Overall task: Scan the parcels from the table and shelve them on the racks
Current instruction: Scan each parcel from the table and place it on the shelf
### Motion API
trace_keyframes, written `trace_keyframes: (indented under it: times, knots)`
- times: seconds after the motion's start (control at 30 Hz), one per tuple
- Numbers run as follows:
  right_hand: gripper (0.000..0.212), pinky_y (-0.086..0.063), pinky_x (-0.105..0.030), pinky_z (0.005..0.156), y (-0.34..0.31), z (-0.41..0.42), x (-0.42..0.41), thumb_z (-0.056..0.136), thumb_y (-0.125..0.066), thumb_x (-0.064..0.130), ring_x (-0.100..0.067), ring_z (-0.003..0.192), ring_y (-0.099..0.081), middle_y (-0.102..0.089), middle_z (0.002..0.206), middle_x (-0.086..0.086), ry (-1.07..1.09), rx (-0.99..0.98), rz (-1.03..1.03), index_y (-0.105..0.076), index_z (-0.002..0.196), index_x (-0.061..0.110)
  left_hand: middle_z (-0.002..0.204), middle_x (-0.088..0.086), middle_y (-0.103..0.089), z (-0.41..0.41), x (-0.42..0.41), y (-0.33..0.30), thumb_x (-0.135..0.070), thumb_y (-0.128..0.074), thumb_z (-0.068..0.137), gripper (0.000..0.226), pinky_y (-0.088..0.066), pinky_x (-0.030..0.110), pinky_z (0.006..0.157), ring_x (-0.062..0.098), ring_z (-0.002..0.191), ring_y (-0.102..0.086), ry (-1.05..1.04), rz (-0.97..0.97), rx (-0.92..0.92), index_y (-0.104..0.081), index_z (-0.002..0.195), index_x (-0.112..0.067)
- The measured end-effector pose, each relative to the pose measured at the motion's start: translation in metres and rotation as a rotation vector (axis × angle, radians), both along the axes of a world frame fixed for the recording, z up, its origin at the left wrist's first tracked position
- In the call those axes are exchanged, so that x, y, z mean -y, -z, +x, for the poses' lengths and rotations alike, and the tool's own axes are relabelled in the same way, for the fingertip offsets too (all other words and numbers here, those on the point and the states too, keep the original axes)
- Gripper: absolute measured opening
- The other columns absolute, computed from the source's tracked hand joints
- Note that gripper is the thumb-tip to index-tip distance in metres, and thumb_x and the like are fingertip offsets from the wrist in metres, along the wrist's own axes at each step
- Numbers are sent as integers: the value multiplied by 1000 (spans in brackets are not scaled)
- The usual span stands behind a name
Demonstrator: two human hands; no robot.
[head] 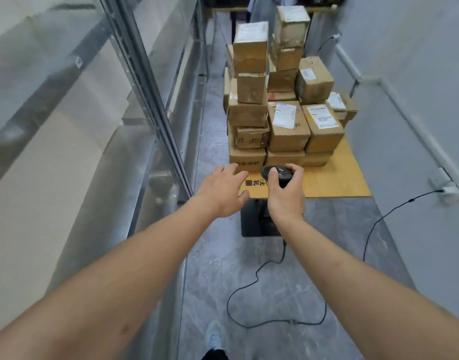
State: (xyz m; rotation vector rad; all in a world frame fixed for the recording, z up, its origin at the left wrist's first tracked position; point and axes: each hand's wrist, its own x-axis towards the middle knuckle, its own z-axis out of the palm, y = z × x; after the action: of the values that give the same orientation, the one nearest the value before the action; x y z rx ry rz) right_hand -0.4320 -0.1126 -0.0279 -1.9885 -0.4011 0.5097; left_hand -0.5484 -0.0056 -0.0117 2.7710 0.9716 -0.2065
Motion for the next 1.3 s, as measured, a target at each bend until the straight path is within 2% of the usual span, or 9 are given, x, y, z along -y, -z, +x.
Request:
trace_keyframes:
  times: [0.13,0.23,0.47,0.6,0.77,0.87,1.0,1.17,1.3]
  knots:
    - [33,-39,-34,71,5,37,-9,105,-51,53,-13,90,-57,-59,101,14,117,7,-10,-43,133,38,160,11,-40,48,-25,8,-50,-49,101,59,-38,50,117,35,143,-40,111,-6,30,-45,153,-23]
    - [32,-41,-36,76,6,66,-12,105,-50,54,-17,94,-59,-60,104,11,173,-1,-15,-42,132,39,157,10,-43,84,-38,8,-52,-49,100,60,-41,52,114,35,140,-44,157,-3,32,-46,152,-23]
    - [33,-43,-35,77,11,151,-22,105,-51,53,-18,94,-59,-64,108,9,223,-16,-10,-44,133,38,168,10,-30,176,-47,7,-51,-47,104,61,-35,49,121,36,151,-31,196,-12,-4,-38,159,-26]
    - [33,-40,-29,67,17,220,-25,105,-51,52,-8,86,-59,-65,107,9,196,3,-16,-43,133,37,162,9,-38,237,-52,14,-50,-48,103,60,-40,49,116,33,146,-39,162,-20,5,-40,157,-25]
    - [33,-44,-34,78,21,294,-36,105,-51,50,-15,90,-60,-58,95,21,175,8,-33,-43,134,34,153,9,-44,303,-56,20,-48,-47,102,55,-41,47,111,33,139,-43,129,-29,3,-45,150,-22]
    - [33,-44,-34,79,22,325,-44,106,-51,49,-17,91,-60,-60,101,14,166,14,-41,-44,134,33,157,11,-41,330,-58,19,-45,-47,103,54,-38,46,112,34,142,-41,95,-52,0,-45,152,-22]
    - [33,-44,-35,79,25,354,-58,106,-51,50,-18,93,-61,-63,107,11,148,23,-69,-45,134,33,151,9,-45,357,-68,21,-45,-49,104,49,-44,44,101,31,130,-49,89,-70,5,-48,145,-21]
    - [34,-41,-33,72,34,378,-77,105,-51,51,-13,88,-59,-64,111,11,165,23,-91,-44,134,35,157,14,-39,382,-82,31,-42,-48,104,50,-43,48,109,35,140,-43,99,-113,-14,-47,148,-17]
    - [33,-40,-33,74,45,391,-85,105,-51,52,-11,84,-57,-64,109,10,191,14,-108,-44,133,35,149,14,-45,399,-89,49,-43,-51,102,47,-45,47,106,35,133,-47,118,-88,-19,-50,143,-19]
